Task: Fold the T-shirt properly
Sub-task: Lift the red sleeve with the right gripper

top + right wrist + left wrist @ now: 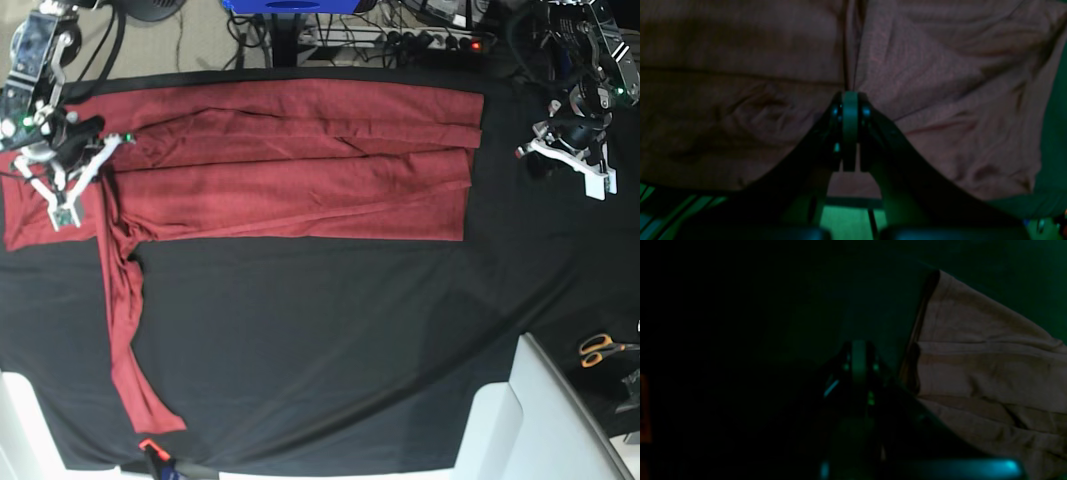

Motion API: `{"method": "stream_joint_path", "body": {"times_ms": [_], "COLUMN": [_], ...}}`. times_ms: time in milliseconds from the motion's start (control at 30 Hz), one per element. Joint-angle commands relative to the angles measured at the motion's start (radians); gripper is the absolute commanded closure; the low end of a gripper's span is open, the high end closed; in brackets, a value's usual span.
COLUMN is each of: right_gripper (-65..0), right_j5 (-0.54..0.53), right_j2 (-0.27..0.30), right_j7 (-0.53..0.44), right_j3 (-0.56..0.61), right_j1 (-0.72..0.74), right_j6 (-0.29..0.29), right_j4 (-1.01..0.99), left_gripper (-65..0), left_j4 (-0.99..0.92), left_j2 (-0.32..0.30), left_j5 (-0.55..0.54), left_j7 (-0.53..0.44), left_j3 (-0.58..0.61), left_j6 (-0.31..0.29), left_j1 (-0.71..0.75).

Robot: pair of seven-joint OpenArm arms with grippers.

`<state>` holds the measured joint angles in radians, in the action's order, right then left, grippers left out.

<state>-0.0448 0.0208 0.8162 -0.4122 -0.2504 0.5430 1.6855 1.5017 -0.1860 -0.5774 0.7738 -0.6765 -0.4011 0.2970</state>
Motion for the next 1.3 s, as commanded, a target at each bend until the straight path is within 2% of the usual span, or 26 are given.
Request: {"method": "stream_joint_path", "body": {"times_ms": [0,233,433,667,767,867,1033,1267], "right_gripper": [0.0,0.0,0.0,-1.2,-3.5,-7.5,-19.1,-20.6], "right_j5": [-0.004,-0.004,0.000,0.000,0.000,0.000,-0.002,-0.005], "right_j2": [0.009,0.017,0.021,0.032,0.029,0.024,0.024,0.032], "right_j7": [-0.011,-0.013,-0.007,0.016,0.078,0.098,0.099,0.007], "right_j3": [-0.001,-0.009,-0.077,-0.080,-0.080,-0.080,-0.083,-0.077], "right_j1": [0.001,-0.019,-0.005,-0.011,-0.008,-0.007,-0.008,0.096], "right_j6": [0.002,0.002,0.002,0.002,0.002,0.002,0.002,0.002], "right_j4": [0.021,0.018,0.018,0.018,0.018,0.018,0.026,0.014], "left_gripper": [0.0,0.0,0.0,0.0,0.0,0.0,0.0,0.0], "left_j4": [0.017,0.015,0.012,0.012,0.012,0.012,0.010,0.010], "left_j2": [-0.014,-0.014,-0.014,-0.014,-0.014,-0.014,-0.014,-0.014], "left_j5": [-0.013,-0.013,-0.013,-0.013,-0.013,-0.013,-0.013,-0.013], "left_j7": [-0.020,-0.020,-0.020,-0.020,-0.020,-0.020,-0.020,-0.020], "left_j3": [-0.004,-0.004,-0.004,-0.004,-0.004,-0.004,-0.004,-0.004], "left_j6": [-0.009,-0.009,-0.009,-0.009,-0.009,-0.009,-0.009,-0.009], "left_j1": [-0.005,-0.005,-0.005,-0.003,-0.003,-0.003,-0.003,-0.003]}}
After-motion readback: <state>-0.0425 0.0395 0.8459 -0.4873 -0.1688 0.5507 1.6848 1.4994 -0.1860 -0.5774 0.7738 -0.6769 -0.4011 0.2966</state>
